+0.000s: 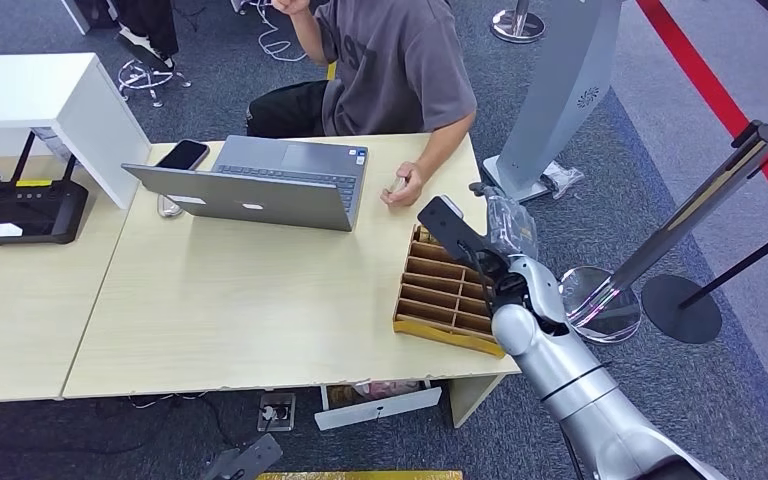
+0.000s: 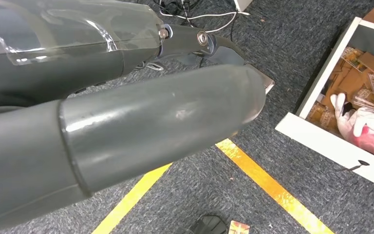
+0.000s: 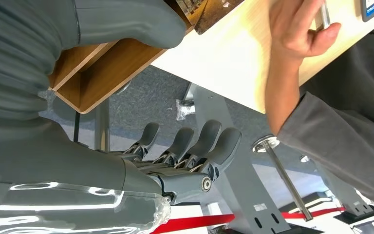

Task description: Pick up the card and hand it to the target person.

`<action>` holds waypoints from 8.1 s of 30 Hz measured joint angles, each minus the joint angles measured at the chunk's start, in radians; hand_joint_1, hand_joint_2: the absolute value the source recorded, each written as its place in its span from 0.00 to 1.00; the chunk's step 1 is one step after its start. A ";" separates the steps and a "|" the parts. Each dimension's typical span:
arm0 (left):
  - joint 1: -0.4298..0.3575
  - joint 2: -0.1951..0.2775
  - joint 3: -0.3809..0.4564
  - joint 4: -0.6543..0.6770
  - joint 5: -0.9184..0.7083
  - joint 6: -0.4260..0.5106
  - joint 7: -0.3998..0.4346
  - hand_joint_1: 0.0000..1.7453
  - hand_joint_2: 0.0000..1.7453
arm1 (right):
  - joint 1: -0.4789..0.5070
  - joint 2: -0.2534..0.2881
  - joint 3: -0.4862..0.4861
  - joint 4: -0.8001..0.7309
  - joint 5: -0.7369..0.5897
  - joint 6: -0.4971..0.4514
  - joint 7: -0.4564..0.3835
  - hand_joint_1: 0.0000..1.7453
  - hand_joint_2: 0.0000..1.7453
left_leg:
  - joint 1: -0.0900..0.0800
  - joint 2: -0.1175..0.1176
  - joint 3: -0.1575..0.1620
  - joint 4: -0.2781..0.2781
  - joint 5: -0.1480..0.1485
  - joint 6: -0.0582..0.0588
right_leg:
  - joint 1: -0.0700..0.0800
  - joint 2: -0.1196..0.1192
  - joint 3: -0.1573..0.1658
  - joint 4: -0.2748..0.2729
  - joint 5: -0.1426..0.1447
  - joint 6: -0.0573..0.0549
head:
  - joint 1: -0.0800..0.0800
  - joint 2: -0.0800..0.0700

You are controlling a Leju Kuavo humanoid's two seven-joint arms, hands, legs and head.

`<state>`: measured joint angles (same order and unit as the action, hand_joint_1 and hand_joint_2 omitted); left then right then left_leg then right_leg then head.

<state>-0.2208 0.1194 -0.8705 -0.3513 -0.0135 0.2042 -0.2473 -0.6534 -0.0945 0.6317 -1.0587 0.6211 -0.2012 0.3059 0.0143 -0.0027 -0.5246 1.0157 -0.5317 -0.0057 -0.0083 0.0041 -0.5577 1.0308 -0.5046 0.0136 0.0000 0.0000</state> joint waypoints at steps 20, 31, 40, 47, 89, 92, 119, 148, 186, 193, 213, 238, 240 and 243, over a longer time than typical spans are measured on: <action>-0.012 -0.003 0.005 -0.001 -0.018 -0.027 0.009 0.00 0.00 | -0.054 0.042 0.059 0.088 0.044 0.057 0.011 0.40 1.00 | 0.000 0.001 0.000 0.000 0.000 0.000 | 0.000 0.001 -0.001 0.001 0.000 0.000 | 0.000 0.000; -0.020 -0.007 0.018 0.000 -0.038 -0.036 0.012 0.00 0.00 | -0.079 0.061 0.086 0.165 0.082 0.088 -0.002 0.42 1.00 | 0.000 0.000 0.001 -0.001 0.001 0.000 | 0.000 0.000 0.001 -0.001 0.001 0.000 | 0.000 0.000; -0.020 -0.006 0.027 -0.001 -0.050 -0.046 0.011 0.00 0.00 | -0.089 0.064 0.098 0.182 0.102 0.116 0.003 0.44 1.00 | 0.000 0.000 0.000 0.001 -0.001 0.000 | 0.000 0.000 0.000 0.001 -0.001 0.000 | 0.000 0.000; -0.020 -0.007 0.033 0.002 -0.055 -0.048 0.007 0.00 0.00 | -0.088 0.063 0.095 0.177 0.107 0.122 0.007 0.45 1.00 | 0.000 0.000 -0.001 0.001 0.000 0.000 | 0.000 0.000 -0.001 0.001 -0.001 0.000 | 0.000 0.000; -0.016 -0.009 0.063 0.005 -0.097 -0.054 -0.005 0.00 0.00 | -0.050 0.047 0.044 0.115 0.140 0.074 0.004 0.56 1.00 | 0.000 -0.002 0.000 0.001 -0.001 0.000 | 0.000 -0.001 0.000 0.001 -0.001 0.000 | 0.000 0.000; -0.018 -0.010 0.066 0.006 -0.102 -0.055 -0.007 0.00 0.00 | -0.041 0.062 0.048 0.117 0.150 0.088 0.004 0.58 1.00 | 0.000 -0.001 0.000 0.001 -0.001 0.000 | 0.000 -0.001 0.000 0.001 -0.001 0.000 | 0.000 0.000; -0.014 -0.013 0.098 0.010 -0.126 -0.057 -0.008 0.00 0.00 | -0.016 0.072 0.027 0.068 0.156 0.084 -0.007 0.73 1.00 | 0.000 -0.001 -0.001 0.001 0.000 0.000 | 0.000 -0.001 0.000 0.001 -0.001 0.000 | 0.000 0.000; -0.015 -0.017 0.113 0.013 -0.139 -0.069 -0.015 0.00 0.00 | -0.010 0.079 0.013 0.047 0.165 0.093 -0.008 0.66 1.00 | 0.000 -0.001 -0.001 0.001 0.000 0.000 | 0.000 -0.001 0.000 0.001 -0.001 0.000 | 0.000 0.000; -0.015 -0.019 0.132 0.012 -0.163 -0.073 -0.017 0.00 0.00 | 0.009 0.082 0.000 0.045 0.163 0.075 -0.029 1.00 1.00 | 0.000 -0.002 0.000 0.000 0.001 0.000 | 0.000 -0.002 0.001 -0.001 0.000 0.000 | 0.000 0.000; -0.001 -0.030 0.144 0.021 -0.169 -0.051 -0.024 0.00 0.00 | 0.017 0.019 -0.034 -0.120 0.173 0.082 -0.007 1.00 1.00 | 0.000 -0.002 0.001 -0.003 0.003 0.001 | 0.000 -0.003 0.002 -0.004 0.003 0.000 | 0.000 0.000; 0.008 -0.052 0.153 0.043 -0.171 -0.040 -0.045 0.00 0.00 | -0.035 -0.080 -0.135 -0.412 0.216 0.156 0.063 1.00 1.00 | -0.001 -0.003 -0.003 0.004 0.000 0.000 | -0.001 -0.002 -0.002 0.002 -0.001 0.001 | 0.000 0.000; -0.021 -0.075 0.145 0.043 -0.208 -0.061 -0.030 0.00 0.00 | -0.083 -0.001 -0.131 0.063 0.449 0.073 0.011 0.97 1.00 | 0.000 0.000 0.000 0.002 0.000 0.000 | 0.000 0.000 0.001 0.000 0.000 0.000 | 0.000 0.000; -0.021 -0.074 0.146 0.043 -0.211 -0.064 -0.033 0.00 0.00 | -0.081 0.016 -0.133 0.097 0.445 0.058 -0.002 0.98 1.00 | 0.000 0.000 0.000 0.002 -0.001 0.000 | 0.000 0.001 0.001 0.000 0.000 0.000 | 0.000 0.000; -0.020 -0.072 0.149 0.042 -0.213 -0.065 -0.039 0.00 0.00 | -0.081 0.034 -0.139 0.127 0.426 0.044 -0.016 0.97 1.00 | 0.000 0.001 0.000 0.002 -0.001 0.000 | 0.000 0.001 0.001 0.000 0.000 0.000 | 0.000 0.000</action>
<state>-0.2413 0.0470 -0.7211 -0.3092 -0.2266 0.1392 -0.2858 -0.7343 -0.0602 0.4930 -0.9318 1.0475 -0.1570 0.2897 0.0143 -0.0020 -0.5248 1.0177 -0.5323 -0.0058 -0.0083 0.0053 -0.5569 1.0310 -0.5048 0.0138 0.0000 0.0000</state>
